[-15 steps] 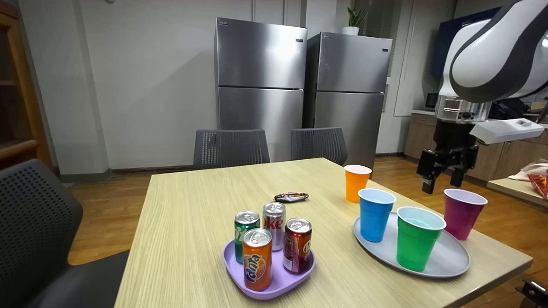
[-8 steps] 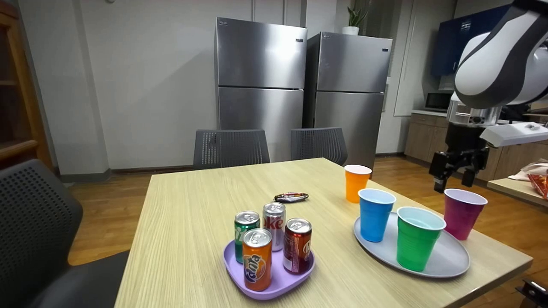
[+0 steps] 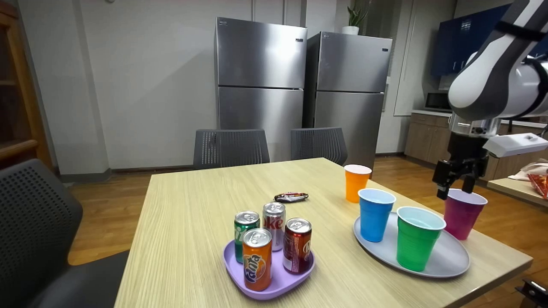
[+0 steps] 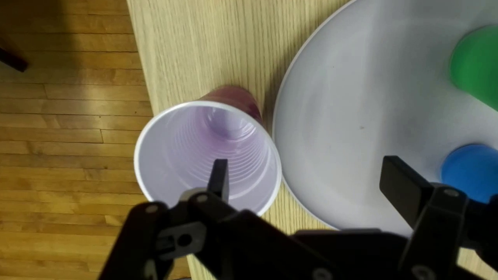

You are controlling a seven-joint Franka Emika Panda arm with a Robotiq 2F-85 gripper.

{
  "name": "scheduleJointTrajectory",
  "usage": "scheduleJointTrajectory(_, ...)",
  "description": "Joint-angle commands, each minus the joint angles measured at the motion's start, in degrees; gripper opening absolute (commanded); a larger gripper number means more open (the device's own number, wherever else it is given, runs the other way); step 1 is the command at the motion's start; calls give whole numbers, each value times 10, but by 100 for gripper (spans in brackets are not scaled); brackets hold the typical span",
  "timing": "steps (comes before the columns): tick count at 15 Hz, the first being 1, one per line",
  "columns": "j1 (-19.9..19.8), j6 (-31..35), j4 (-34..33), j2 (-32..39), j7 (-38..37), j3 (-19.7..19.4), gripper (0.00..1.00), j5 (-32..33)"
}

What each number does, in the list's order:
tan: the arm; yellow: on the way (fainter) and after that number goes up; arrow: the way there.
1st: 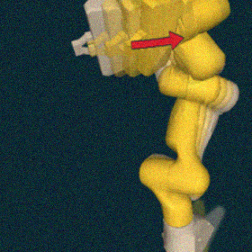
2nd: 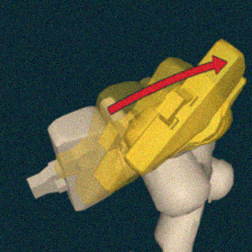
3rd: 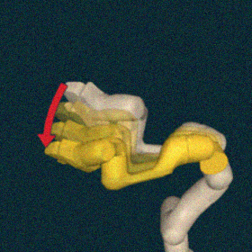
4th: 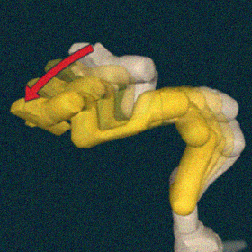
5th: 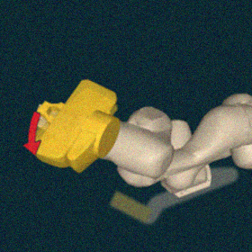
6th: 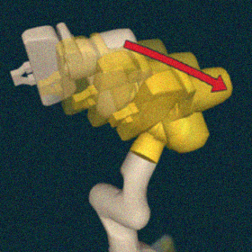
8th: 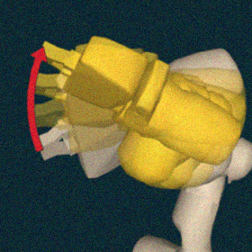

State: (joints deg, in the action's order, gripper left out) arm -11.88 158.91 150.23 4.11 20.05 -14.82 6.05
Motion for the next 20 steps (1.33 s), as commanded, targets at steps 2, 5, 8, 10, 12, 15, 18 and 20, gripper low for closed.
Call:
scheduleJointTrajectory(2, -26, 16, -20, 32, 68, 14, 100, -45)
scheduleJointTrajectory(5, -35, 15, -26, 40, 85, 16, 100, -50)
scheduleJointTrajectory(8, -42, 20, -24, 40, 95, 17, 74, -47)
scheduleJointTrajectory(10, -44, 22, -25, 41, 99, 18, 58, -46)
scheduleJointTrajectory(12, -45, 24, -24, 41, 101, 18, 42, -44)
scheduleJointTrajectory(15, -46, 27, -24, 43, 98, 16, 20, -39)
scheduleJointTrajectory(18, -47, 28, -25, 44, 96, 15, 0, -35)
scheduleJointTrajectory(20, -47, 29, -25, 44, 94, 14, 0, -31)
